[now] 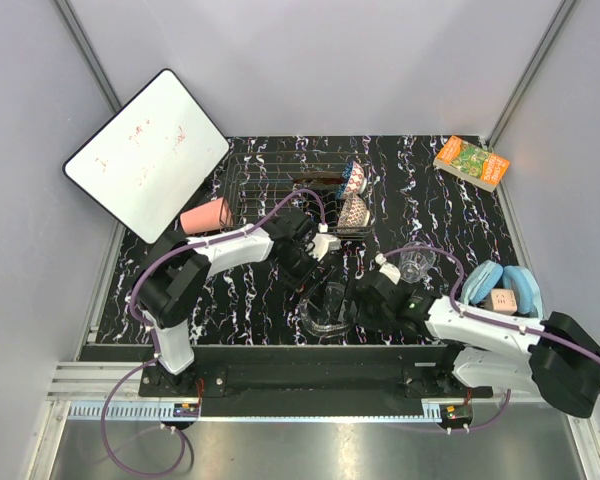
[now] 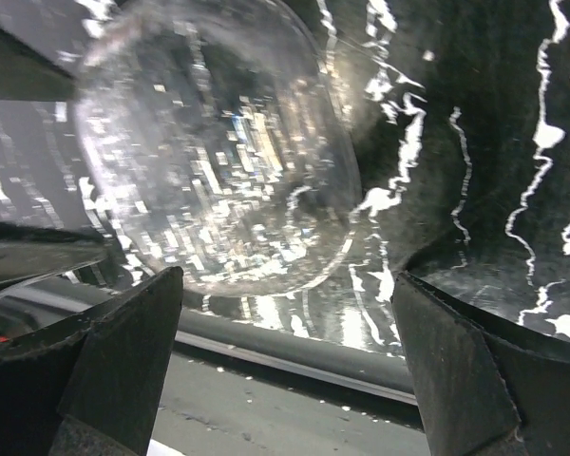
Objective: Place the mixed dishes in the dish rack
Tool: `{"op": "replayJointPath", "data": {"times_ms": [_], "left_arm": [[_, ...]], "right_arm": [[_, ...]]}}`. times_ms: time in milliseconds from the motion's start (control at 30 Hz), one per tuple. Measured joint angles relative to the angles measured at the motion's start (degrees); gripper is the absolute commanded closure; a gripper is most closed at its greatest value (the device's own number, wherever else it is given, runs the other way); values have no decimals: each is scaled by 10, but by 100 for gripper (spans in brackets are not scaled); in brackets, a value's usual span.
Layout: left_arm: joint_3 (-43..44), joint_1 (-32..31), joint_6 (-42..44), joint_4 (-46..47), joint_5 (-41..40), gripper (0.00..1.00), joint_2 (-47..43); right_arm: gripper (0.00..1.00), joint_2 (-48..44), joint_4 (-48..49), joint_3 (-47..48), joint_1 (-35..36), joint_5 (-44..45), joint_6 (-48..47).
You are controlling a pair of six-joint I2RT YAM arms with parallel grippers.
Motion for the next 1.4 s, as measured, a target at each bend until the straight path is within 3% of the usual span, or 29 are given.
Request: {"op": "replayJointPath", "data": {"times_ms": [300,867,1100,1400], "left_arm": [[0,0,0,0,0,8,0],[1,-24,-5,-15,5,8,0],[1,-28,-5,-5,7,8,0],[-1,-24,7,-6,-1,8,-6]], "right_arm": [[1,80,50,32,-21,-32,-1],[2,28,215,-64,-53,-68,28],[1,-11,137,-59,-61,-86,6],[0,-63,25,-41,-63,-184,-3]]}}
